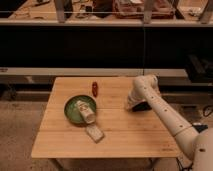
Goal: Push the eraser across the table
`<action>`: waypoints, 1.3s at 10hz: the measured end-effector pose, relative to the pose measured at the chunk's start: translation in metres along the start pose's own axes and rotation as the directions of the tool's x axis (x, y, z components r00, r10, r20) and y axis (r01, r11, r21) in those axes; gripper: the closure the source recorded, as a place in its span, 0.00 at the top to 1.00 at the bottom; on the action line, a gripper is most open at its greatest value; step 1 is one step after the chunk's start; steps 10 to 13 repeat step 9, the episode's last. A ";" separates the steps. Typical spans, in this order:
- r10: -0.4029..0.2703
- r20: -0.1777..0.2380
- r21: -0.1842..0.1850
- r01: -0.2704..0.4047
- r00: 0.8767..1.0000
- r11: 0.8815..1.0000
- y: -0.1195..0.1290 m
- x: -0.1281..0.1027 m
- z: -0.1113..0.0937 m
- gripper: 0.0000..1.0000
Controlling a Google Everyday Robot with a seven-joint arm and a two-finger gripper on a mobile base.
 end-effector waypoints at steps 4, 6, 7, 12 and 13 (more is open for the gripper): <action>0.019 0.006 -0.012 -0.019 1.000 1.000 0.014 -0.007 -0.002 0.02; 0.009 -0.002 -0.008 -0.009 1.000 1.000 0.014 -0.007 -0.002 0.06; 0.009 -0.002 -0.008 -0.009 1.000 1.000 0.014 -0.007 -0.002 0.12; 0.010 -0.003 -0.008 -0.010 1.000 1.000 0.014 -0.007 -0.002 0.29; 0.010 -0.003 -0.008 -0.010 1.000 1.000 0.014 -0.007 -0.002 0.29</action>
